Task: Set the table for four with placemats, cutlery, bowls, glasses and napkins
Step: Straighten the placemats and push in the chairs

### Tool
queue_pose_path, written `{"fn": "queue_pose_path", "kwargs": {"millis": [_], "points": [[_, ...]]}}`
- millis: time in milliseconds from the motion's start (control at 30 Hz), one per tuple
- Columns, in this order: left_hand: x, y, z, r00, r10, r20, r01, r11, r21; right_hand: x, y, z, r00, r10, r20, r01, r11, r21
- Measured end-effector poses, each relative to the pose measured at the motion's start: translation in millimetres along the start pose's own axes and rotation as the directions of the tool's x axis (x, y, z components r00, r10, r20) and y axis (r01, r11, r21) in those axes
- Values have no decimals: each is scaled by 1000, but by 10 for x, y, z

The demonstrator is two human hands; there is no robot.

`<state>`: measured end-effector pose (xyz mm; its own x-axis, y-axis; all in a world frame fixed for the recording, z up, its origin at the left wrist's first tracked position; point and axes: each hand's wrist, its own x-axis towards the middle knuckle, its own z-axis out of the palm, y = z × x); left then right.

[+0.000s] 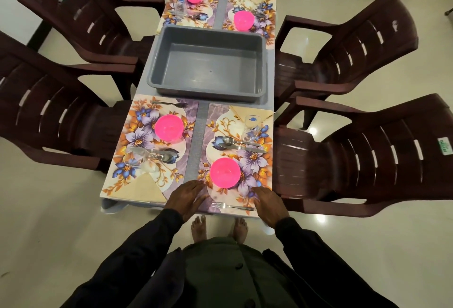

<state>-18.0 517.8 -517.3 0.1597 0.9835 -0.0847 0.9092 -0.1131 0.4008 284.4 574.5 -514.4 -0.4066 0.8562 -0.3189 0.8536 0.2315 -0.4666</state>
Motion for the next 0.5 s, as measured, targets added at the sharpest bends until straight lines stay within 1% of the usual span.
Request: {"fn": "queue_pose_path", "kwargs": {"millis": [100,167,233,300,367,400,467,500], "points": [[77,67,-208,997,16,-69,-18,999,-30,24,-1,-77,996,22,-81,-18,999,47],[128,53,-300,994,34,-103,-38,999,-33,57,-51,-157,988,70,-134,-59,995,85],[190,4,-385,992,11,-129,-18,999,-48,102,-120,-280,976,118,-183,-97,988,119],[268,-29,-522,988,-4,-155,-7,997,-72,172,-187,-416,967,97,-236,-57,984,172],[411,-42,-695,979,1,-206,-14,998,-63,294,-213,-569,956,58,-288,1,980,199],[478,-38,-781,971,-5,-241,-8,999,-53,367,-221,-637,950,63,-305,8,974,226],[625,-43,-949,956,-74,-284,62,997,-51,552,-281,-832,938,59,-341,40,960,277],[721,-49,-1038,949,-119,-292,107,993,-55,667,-314,-961,927,43,-373,65,960,274]]}}
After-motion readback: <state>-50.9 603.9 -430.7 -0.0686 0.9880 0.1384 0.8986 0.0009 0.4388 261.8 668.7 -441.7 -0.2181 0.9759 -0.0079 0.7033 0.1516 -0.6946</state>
